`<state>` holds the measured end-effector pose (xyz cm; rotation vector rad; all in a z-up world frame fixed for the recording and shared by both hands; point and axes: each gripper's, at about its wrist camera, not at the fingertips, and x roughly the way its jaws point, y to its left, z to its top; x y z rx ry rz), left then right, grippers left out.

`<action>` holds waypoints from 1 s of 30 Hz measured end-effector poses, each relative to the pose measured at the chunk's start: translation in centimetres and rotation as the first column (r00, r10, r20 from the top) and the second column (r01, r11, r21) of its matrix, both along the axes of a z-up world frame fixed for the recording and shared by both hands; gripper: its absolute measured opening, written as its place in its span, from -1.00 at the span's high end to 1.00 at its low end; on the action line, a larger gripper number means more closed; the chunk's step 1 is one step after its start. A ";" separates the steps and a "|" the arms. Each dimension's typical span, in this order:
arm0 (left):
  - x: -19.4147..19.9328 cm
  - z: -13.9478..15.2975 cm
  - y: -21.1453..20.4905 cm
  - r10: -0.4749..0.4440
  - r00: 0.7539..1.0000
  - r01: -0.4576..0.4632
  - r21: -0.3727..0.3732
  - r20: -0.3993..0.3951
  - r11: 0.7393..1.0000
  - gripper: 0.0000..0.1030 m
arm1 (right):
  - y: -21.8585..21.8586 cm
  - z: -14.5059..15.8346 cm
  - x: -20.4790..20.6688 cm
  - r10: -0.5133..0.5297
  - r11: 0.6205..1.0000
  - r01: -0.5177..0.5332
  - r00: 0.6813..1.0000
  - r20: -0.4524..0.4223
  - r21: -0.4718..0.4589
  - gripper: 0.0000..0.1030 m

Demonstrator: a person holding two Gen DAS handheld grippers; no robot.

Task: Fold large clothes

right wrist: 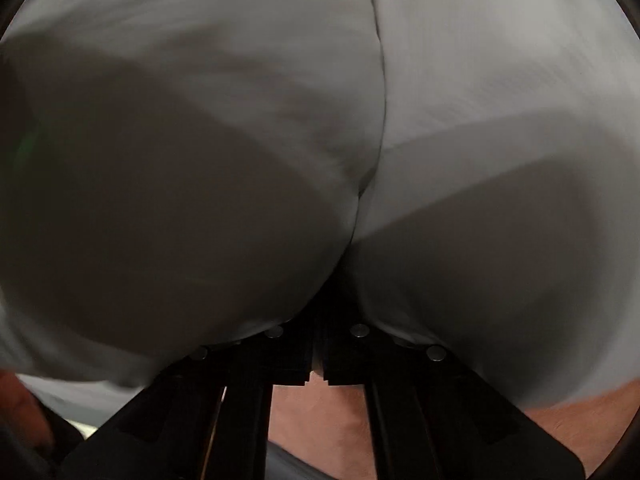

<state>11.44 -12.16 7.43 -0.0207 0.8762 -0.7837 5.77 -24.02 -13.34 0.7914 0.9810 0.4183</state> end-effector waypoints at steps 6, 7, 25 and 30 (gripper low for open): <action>-0.5 -5.5 -10.3 -0.140 0.990 0.144 0.216 -0.031 0.966 0.82 | -2.8 -3.8 -4.6 -0.078 0.973 0.098 0.992 -0.101 0.210 1.00; -0.5 -6.3 -11.5 -0.154 0.988 0.156 0.252 -0.026 0.955 0.82 | -3.2 -3.8 -6.2 -0.098 0.963 0.124 0.988 -0.118 0.239 0.88; -5.9 -11.5 -16.3 -0.216 0.968 0.133 0.468 0.127 0.874 0.82 | -13.9 25.0 1.8 0.064 0.923 0.068 0.944 0.325 -0.380 0.88; -6.4 -11.7 -16.9 -0.245 0.953 0.123 0.508 0.179 0.853 0.82 | -13.2 21.6 8.9 0.186 0.872 -0.092 0.971 0.152 -0.482 0.94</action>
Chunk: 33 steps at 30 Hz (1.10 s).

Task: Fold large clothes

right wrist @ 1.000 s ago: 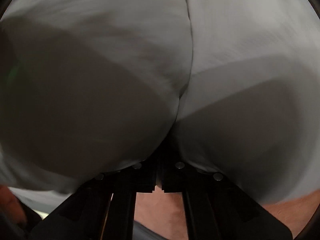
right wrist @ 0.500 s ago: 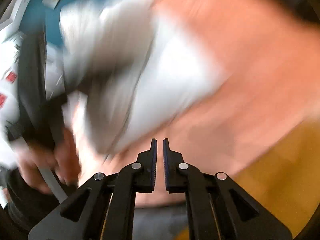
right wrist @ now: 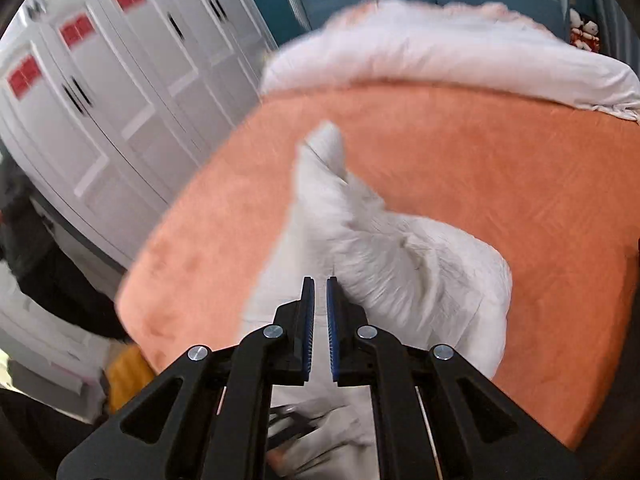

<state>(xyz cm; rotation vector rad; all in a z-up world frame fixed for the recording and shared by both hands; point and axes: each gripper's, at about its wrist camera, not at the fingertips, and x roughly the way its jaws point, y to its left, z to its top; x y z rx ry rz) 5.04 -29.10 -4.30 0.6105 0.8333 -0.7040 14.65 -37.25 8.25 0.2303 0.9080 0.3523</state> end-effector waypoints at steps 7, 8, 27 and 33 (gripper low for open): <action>1.3 -1.0 -1.8 -0.025 0.999 0.024 -0.039 -0.024 0.999 0.81 | -5.2 -8.5 1.1 -0.172 0.985 0.172 0.972 -0.162 -0.015 1.00; 1.3 -1.2 -2.0 -0.030 0.999 0.029 -0.044 -0.029 0.999 0.81 | -5.7 -9.9 1.1 -0.186 0.982 0.189 0.966 -0.180 -0.003 1.00; 0.8 3.8 3.5 0.004 0.968 -0.092 -0.345 -0.249 0.934 0.62 | -9.0 -16.7 -2.1 -0.253 0.943 0.287 0.948 -0.195 0.171 1.00; 2.5 7.6 10.8 0.176 0.962 -0.254 -0.455 -0.207 0.854 0.60 | -8.7 -15.3 -3.3 -0.271 0.948 0.298 0.941 -0.203 0.116 1.00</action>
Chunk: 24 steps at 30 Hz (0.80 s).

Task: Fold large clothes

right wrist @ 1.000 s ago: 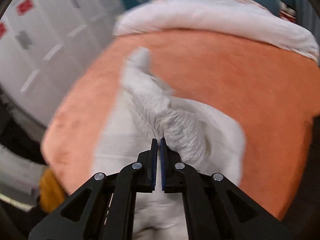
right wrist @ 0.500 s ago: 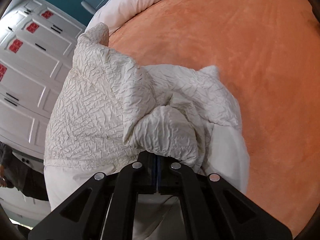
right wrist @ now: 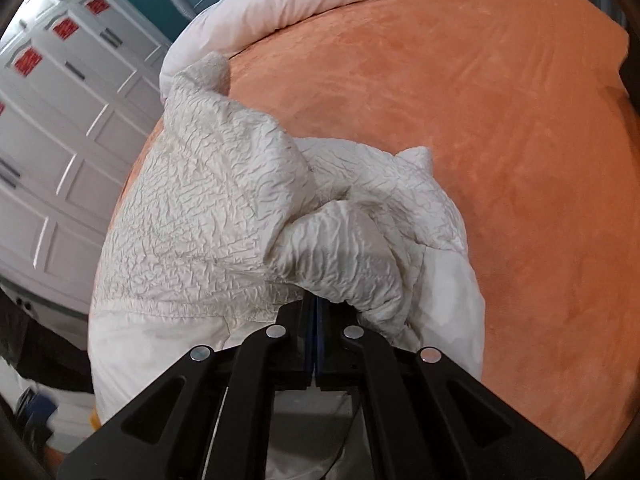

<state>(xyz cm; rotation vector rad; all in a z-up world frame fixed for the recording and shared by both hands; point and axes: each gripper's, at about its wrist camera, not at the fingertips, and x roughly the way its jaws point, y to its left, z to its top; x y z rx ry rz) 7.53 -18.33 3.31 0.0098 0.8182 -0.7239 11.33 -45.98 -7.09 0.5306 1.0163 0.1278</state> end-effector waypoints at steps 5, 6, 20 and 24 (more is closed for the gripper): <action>2.8 -4.9 -0.9 0.020 0.994 -0.003 0.156 -0.105 0.988 0.61 | 3.4 7.2 -3.2 -0.001 0.991 0.014 0.995 0.098 -0.132 0.90; 2.7 -5.2 -1.2 0.024 0.996 -0.008 0.176 -0.090 0.984 0.61 | 4.5 8.9 -4.7 0.028 0.990 -0.009 0.990 0.137 -0.139 0.90; 1.8 -6.4 -1.0 0.025 0.994 -0.005 0.185 -0.108 0.983 0.60 | 5.4 -4.6 -14.6 -0.092 0.995 0.089 0.994 -0.065 -0.049 1.00; 1.1 -7.2 -1.7 0.025 0.998 -0.010 0.223 -0.065 0.975 0.60 | 5.8 -5.7 -14.3 -0.090 0.995 0.086 0.994 -0.069 -0.055 1.00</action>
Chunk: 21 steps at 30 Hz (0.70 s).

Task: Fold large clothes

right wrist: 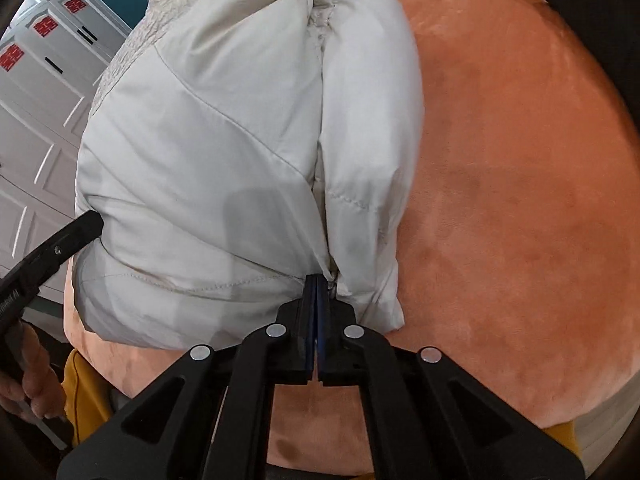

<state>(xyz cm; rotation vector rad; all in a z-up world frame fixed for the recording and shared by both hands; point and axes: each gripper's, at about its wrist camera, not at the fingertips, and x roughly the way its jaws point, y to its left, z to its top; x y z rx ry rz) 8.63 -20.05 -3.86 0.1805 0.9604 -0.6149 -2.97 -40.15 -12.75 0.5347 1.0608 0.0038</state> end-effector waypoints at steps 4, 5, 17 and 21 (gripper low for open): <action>0.1 0.7 -0.2 0.003 1.000 -0.003 0.015 -0.001 1.000 0.60 | -1.7 5.9 -0.3 -0.068 0.998 0.069 0.996 0.053 -0.009 0.92; 0.1 0.7 -0.1 0.005 1.000 -0.005 0.017 -0.003 1.000 0.60 | -2.3 8.9 -0.6 -0.094 0.995 0.096 0.987 0.132 -0.013 0.92; -0.2 1.2 -0.2 0.031 0.999 -0.030 0.031 -0.029 0.999 0.60 | -1.4 15.1 15.3 0.006 0.971 0.042 0.980 0.201 -0.236 1.00; 0.1 1.3 -0.5 0.017 0.999 -0.016 0.022 -0.047 1.000 0.59 | -3.1 9.0 17.2 -0.056 0.978 0.075 0.993 0.105 -0.193 1.00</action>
